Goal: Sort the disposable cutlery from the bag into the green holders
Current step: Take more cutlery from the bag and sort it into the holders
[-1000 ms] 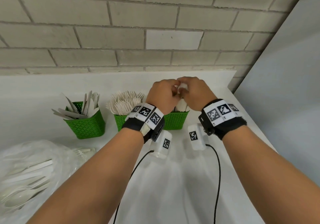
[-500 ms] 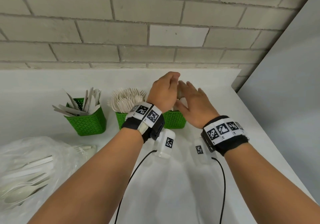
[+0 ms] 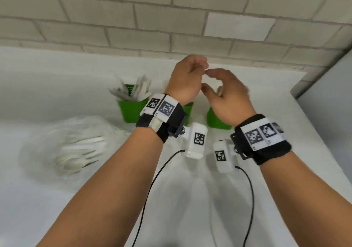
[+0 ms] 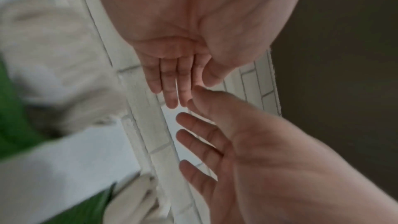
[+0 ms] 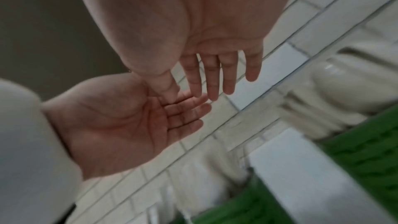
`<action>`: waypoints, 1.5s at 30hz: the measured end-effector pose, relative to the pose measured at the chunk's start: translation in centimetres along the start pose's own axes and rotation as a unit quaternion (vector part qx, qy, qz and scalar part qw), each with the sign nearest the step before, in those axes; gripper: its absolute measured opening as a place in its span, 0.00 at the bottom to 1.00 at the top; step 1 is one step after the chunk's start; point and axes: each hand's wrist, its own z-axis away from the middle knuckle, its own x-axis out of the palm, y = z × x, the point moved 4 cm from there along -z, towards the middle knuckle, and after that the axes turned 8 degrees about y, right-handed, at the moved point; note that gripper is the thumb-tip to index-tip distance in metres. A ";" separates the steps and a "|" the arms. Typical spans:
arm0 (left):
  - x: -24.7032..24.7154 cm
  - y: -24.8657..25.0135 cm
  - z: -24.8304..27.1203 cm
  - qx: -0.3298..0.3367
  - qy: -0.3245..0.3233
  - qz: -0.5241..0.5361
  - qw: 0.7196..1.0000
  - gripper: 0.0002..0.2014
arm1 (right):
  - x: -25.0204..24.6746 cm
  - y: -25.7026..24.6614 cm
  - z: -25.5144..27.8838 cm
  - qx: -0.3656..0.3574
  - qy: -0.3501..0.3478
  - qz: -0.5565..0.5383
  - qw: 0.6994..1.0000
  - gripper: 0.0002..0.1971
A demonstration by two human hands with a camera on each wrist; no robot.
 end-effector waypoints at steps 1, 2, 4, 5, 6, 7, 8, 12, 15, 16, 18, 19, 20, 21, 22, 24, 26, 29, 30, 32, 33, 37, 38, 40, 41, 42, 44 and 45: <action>-1.8 0.3 0.7 0.000 0.005 0.001 1.000 0.09 | 0.7 -1.3 0.3 -0.011 -0.011 -0.026 1.000 0.16; -3.8 0.7 1.6 0.011 0.010 -0.013 1.000 0.09 | 1.5 -2.6 0.7 -0.021 -0.034 -0.049 0.998 0.13; -8.4 0.5 3.7 0.037 0.015 -0.102 0.994 0.08 | 4.1 -5.0 2.0 -0.046 -0.112 -0.070 0.990 0.07; -11.0 0.1 5.0 0.044 0.015 -0.164 0.985 0.07 | 5.6 -6.1 2.8 -0.059 -0.156 -0.070 0.983 0.07; -13.6 -0.5 6.3 0.046 0.020 -0.221 0.974 0.06 | 7.2 -7.3 3.8 -0.068 -0.201 -0.066 0.975 0.06; -16.4 -1.2 7.6 0.045 0.034 -0.273 0.960 0.05 | 8.9 -8.5 4.7 -0.079 -0.241 -0.062 0.965 0.06; -19.3 -2.0 8.8 0.039 0.053 -0.321 0.945 0.04 | 10.6 -9.7 5.6 -0.092 -0.274 -0.061 0.955 0.06; -28.1 -5.7 12.8 -0.055 0.096 -0.572 0.813 0.10 | 17.7 -14.4 8.0 -0.142 -0.338 -0.049 0.929 0.07; -31.7 -8.3 14.8 -0.172 0.087 -0.645 0.739 0.21 | 23.0 -16.2 9.1 -0.183 -0.373 0.073 0.907 0.17; -32.5 -9.2 15.1 -0.211 0.072 -0.616 0.756 0.24 | 24.4 -16.4 9.3 -0.197 -0.387 0.137 0.890 0.25; -33.5 -10.8 15.3 -0.264 0.029 -0.554 0.789 0.30 | 26.7 -16.5 9.7 -0.224 -0.419 0.237 0.848 0.42; -33.7 -11.1 15.2 -0.271 0.008 -0.538 0.798 0.32 | 27.5 -16.5 9.8 -0.230 -0.432 0.268 0.830 0.49; -33.7 -11.3 15.1 -0.262 -0.006 -0.526 0.809 0.34 | 28.2 -16.4 10.0 -0.231 -0.440 0.291 0.818 0.54; -33.7 -11.2 14.9 -0.244 -0.012 -0.510 0.825 0.35 | 28.8 -16.5 10.2 -0.231 -0.442 0.309 0.810 0.56; -33.5 -11.1 14.6 -0.226 -0.013 -0.484 0.845 0.37 | 29.1 -16.7 10.2 -0.233 -0.440 0.325 0.804 0.56; -33.5 -10.9 14.1 -0.201 -0.010 -0.420 0.885 0.39 | 29.7 -17.6 10.3 -0.239 -0.438 0.344 0.796 0.48; -33.7 -10.8 13.6 -0.176 0.006 -0.371 0.912 0.39 | 29.9 -18.3 10.3 -0.233 -0.445 0.332 0.799 0.38; -34.2 -10.9 13.1 -0.146 0.053 -0.334 0.929 0.32 | 30.0 -18.3 10.6 -0.224 -0.451 0.294 0.812 0.34; -34.4 -11.0 13.0 -0.146 0.071 -0.325 0.932 0.30 | 29.9 -18.2 10.9 -0.229 -0.453 0.289 0.812 0.34; -34.9 -11.2 12.8 -0.153 0.098 -0.327 0.927 0.25 | 29.7 -18.0 11.4 -0.238 -0.451 0.289 0.810 0.31; -34.9 -11.3 12.6 -0.150 0.103 -0.343 0.922 0.25 | 29.6 -18.1 11.5 -0.242 -0.447 0.288 0.812 0.28; -33.7 -11.3 12.4 -0.117 0.054 -0.430 0.894 0.30 | 29.4 -18.1 11.6 -0.241 -0.432 0.246 0.833 0.18; -33.6 -11.2 12.4 -0.112 0.047 -0.447 0.886 0.31 | 29.2 -17.9 11.4 -0.227 -0.430 0.222 0.845 0.17; -33.9 -11.0 12.2 -0.107 0.046 -0.462 0.879 0.31 | 28.7 -17.2 10.5 -0.189 -0.426 0.187 0.865 0.13; -34.1 -10.9 12.1 -0.106 0.048 -0.460 0.880 0.31 | 28.3 -16.6 10.0 -0.168 -0.426 0.179 0.871 0.12; -34.3 -10.9 12.1 -0.104 0.049 -0.460 0.881 0.31 | 27.9 -16.1 9.6 -0.150 -0.427 0.167 0.876 0.12; -34.8 -11.1 12.2 -0.102 0.045 -0.465 0.879 0.32 | 26.9 -15.3 8.9 -0.113 -0.422 0.117 0.892 0.12; -35.0 -11.3 12.3 -0.103 0.044 -0.464 0.879 0.33 | 26.3 -15.2 8.5 -0.096 -0.408 0.083 0.904 0.14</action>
